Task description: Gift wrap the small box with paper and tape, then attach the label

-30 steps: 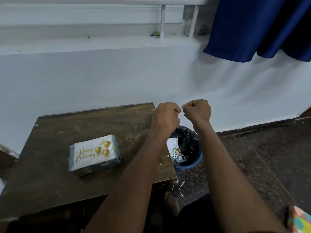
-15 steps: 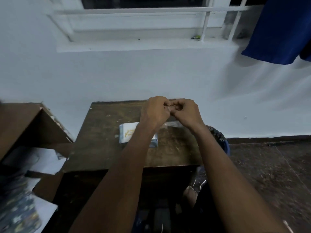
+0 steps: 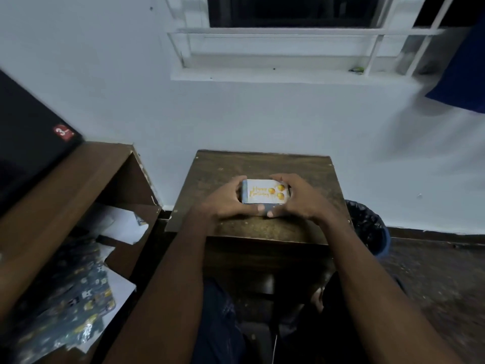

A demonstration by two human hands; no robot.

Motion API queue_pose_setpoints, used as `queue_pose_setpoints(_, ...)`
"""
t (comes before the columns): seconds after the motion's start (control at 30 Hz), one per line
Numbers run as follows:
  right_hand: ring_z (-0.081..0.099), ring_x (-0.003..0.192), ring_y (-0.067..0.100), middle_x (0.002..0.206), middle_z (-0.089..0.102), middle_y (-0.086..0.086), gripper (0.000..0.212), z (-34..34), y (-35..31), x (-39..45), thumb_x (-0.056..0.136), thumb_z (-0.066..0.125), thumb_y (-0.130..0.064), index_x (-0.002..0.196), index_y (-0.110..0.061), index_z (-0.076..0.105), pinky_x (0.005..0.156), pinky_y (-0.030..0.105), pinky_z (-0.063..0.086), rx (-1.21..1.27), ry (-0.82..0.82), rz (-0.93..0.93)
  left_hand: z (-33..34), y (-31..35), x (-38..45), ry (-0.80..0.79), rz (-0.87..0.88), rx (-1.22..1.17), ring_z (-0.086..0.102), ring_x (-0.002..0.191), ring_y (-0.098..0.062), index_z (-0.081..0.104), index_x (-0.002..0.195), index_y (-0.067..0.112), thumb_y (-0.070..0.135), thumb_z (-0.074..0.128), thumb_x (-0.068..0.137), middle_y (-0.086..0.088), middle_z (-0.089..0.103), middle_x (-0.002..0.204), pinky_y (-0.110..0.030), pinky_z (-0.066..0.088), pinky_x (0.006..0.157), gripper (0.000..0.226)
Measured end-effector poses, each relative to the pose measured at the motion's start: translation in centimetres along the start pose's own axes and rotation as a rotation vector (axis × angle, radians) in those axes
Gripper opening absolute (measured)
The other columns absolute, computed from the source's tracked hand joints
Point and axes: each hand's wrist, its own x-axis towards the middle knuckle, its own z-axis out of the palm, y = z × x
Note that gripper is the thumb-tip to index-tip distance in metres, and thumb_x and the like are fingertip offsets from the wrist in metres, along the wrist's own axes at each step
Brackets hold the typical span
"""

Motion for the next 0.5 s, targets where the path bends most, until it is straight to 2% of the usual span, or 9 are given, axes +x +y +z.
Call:
queue_pose_setpoints(0.03, 0.053, 0.117, 0.013, 0.131, 0.05, -0.005, 0.088, 0.1, 0.1, 0.1, 0.064, 0.099, -0.02, 0.142, -0.022, 0.057, 0.079, 0.011, 0.04, -0.042, 0.025, -0.015, 0.2, 0.0, 0.2, 0.0, 0.006, 0.06, 0.056, 0.133, -0.016, 0.031, 0.162, 0.021, 0.037, 0.1, 0.066, 0.002, 0.054, 0.15, -0.037, 0.051, 0.11, 0.119)
queue_pose_setpoints(0.07, 0.053, 0.115, 0.013, 0.131, 0.05, -0.004, 0.087, 0.3, 0.3, 0.4, 0.065, 0.098, -0.02, 0.141, -0.022, 0.057, 0.079, 0.012, 0.041, -0.068, 0.053, -0.021, 0.4, 0.0, 0.5, 0.034, 0.015, 0.118, 0.054, 0.136, -0.018, 0.03, 0.164, 0.021, 0.035, 0.1, 0.063, 0.0, 0.052, 0.154, -0.042, 0.049, 0.113, 0.123)
queue_pose_setpoints(0.17, 0.049, 0.118, 0.011, 0.143, 0.045, 0.001, 0.096, 0.5, 0.9, 1.4, 0.069, 0.096, -0.025, 0.152, -0.02, 0.048, 0.092, 0.022, 0.039, -0.105, 0.101, -0.017, 1.0, 0.4, 2.1, 0.176, 0.063, 0.239, 0.053, 0.138, -0.023, 0.033, 0.163, 0.017, 0.024, 0.095, 0.076, -0.006, 0.051, 0.157, -0.043, 0.047, 0.115, 0.107)
queue_pose_setpoints(0.23, 0.045, 0.121, 0.01, 0.149, 0.042, 0.004, 0.098, 0.7, 1.5, 2.3, 0.073, 0.094, -0.023, 0.156, -0.018, 0.042, 0.099, 0.021, 0.035, -0.088, 0.133, -0.01, 1.8, 0.6, 3.3, 0.239, 0.09, 0.255, 0.049, 0.142, -0.025, 0.03, 0.165, 0.016, 0.021, 0.091, 0.082, -0.007, 0.047, 0.16, -0.041, 0.043, 0.118, 0.102)
queue_pose_setpoints(0.3, 0.044, 0.132, 0.015, 0.157, 0.038, 0.005, 0.1, 0.7, 2.0, 3.4, 0.076, 0.092, -0.022, 0.159, -0.017, 0.038, 0.104, 0.019, 0.03, -0.083, 0.172, -0.003, 2.3, 0.6, 4.7, 0.294, 0.117, 0.233, 0.044, 0.146, -0.026, 0.027, 0.166, 0.016, 0.021, 0.087, 0.087, -0.008, 0.043, 0.163, -0.042, 0.038, 0.121, 0.099)
queue_pose_setpoints(0.37, 0.034, 0.149, 0.021, 0.166, 0.028, 0.008, 0.102, 0.8, 2.5, 4.5, 0.077, 0.091, -0.023, 0.162, -0.018, 0.034, 0.11, 0.02, 0.023, -0.103, 0.181, 0.01, 2.8, 0.5, 5.8, 0.327, 0.125, 0.229, 0.042, 0.148, -0.027, 0.025, 0.167, 0.016, 0.02, 0.084, 0.089, -0.009, 0.042, 0.163, -0.045, 0.036, 0.123, 0.098)
queue_pose_setpoints(0.43, 0.021, 0.157, 0.023, 0.171, 0.019, 0.008, 0.109, 0.7, 3.1, 5.1, 0.075, 0.093, -0.031, 0.163, -0.02, 0.03, 0.115, 0.024, 0.019, -0.126, 0.163, 0.015, 2.9, 0.3, 6.3, 0.332, 0.121, 0.242, 0.039, 0.15, -0.028, 0.021, 0.168, 0.015, 0.022, 0.084, 0.089, -0.011, 0.04, 0.164, -0.046, 0.034, 0.124, 0.102)
queue_pose_setpoints(0.5, 0.015, 0.158, 0.019, 0.174, 0.011, 0.004, 0.117, 0.6, 2.7, 4.5, 0.073, 0.092, -0.049, 0.165, -0.024, 0.024, 0.122, 0.033, 0.018, -0.053, 0.13, 0.018, 3.2, 0.6, 5.6, 0.355, 0.118, 0.285, 0.032, 0.154, -0.028, 0.017, 0.169, 0.015, 0.025, 0.082, 0.09, -0.011, 0.032, 0.168, -0.048, 0.03, 0.126, 0.103)
